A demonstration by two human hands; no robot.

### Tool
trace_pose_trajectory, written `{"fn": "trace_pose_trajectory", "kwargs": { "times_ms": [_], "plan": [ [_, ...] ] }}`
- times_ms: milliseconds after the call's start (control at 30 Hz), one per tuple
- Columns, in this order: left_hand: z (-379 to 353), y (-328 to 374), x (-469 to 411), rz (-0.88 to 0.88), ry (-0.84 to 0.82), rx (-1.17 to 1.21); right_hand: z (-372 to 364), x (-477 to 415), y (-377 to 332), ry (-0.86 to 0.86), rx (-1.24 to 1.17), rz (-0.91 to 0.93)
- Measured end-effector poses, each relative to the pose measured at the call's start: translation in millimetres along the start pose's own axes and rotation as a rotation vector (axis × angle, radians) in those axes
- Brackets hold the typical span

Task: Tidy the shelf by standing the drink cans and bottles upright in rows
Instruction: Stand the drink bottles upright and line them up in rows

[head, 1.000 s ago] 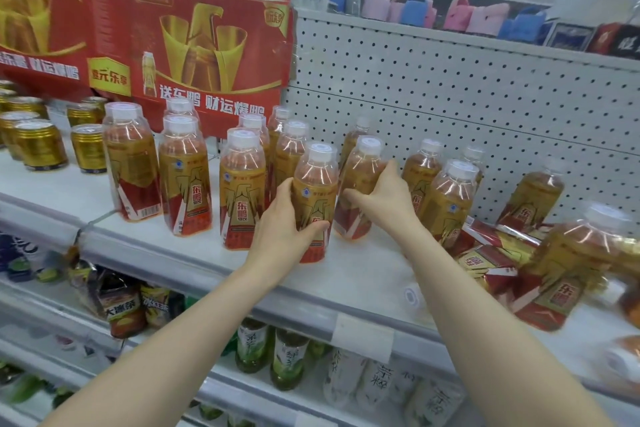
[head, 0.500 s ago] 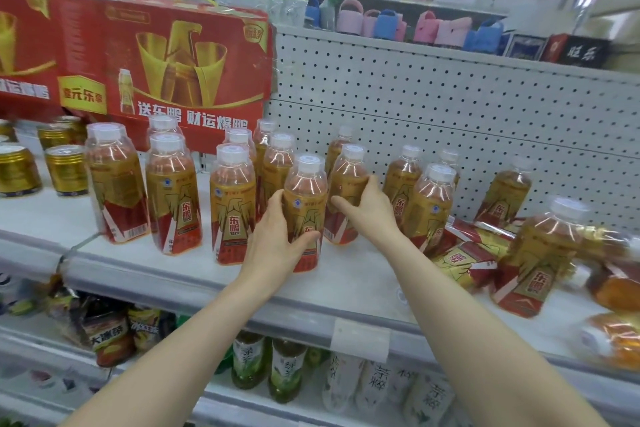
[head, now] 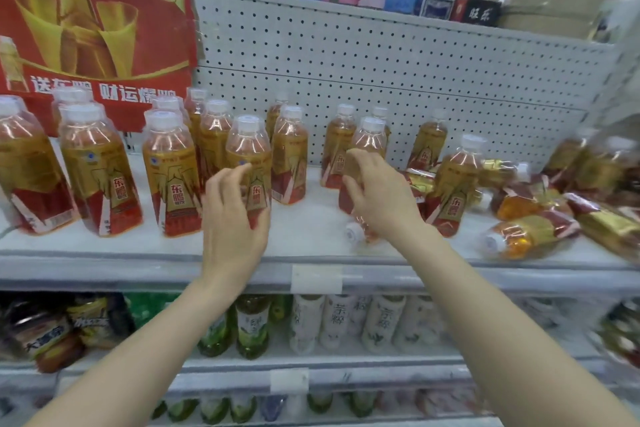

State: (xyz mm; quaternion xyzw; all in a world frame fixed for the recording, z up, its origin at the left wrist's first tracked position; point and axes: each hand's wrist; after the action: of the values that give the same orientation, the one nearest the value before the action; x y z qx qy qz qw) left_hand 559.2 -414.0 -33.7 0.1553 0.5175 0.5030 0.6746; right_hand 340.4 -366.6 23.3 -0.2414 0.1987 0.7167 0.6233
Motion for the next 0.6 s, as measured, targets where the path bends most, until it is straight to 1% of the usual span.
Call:
{"fn": "trace_pose_trajectory", "kwargs": {
  "times_ms": [67,133,200,267,367,467,600],
  "plan": [
    [-9.4,12.1,10.3,-0.087,-0.042,-0.007,9.0,22.4,15.6,-0.002,0.054,-0.036],
    [-23.0,27.0,16.4,-0.144,-0.157,-0.019,15.1,40.0,32.3,-0.023,0.073,-0.089],
    [-39.7,44.7,19.0,-0.126,-0.336,-0.046,20.2,48.9,47.9,-0.05,0.076,-0.124],
    [-60.2,62.0,20.3,-0.088,-0.483,-0.135,23.9,49.7,60.5,-0.07,0.067,-0.144],
    [-90.8,80.9,24.2,-0.018,-0.608,-0.226,25.0,38.8,75.6,-0.115,0.017,-0.174],
    [-108.8,86.3,25.7,0.07,-0.629,-0.235,23.4,20.5,83.9,-0.13,-0.104,-0.191],
    [-103.0,86.2,27.2,0.127,-0.557,-0.211,15.9,-5.5,88.9,-0.096,-0.38,-0.244]
  ]
}}
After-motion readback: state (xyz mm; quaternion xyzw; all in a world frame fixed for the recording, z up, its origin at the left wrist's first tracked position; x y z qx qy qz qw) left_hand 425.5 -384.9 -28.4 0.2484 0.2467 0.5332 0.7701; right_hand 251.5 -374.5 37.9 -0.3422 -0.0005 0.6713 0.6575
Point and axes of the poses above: each hand's wrist, its own x-axis away from the middle knuckle, its own z-axis out of the back of the hand, y = z × x, and after that the axes turned 14 degrees about z, right-handed
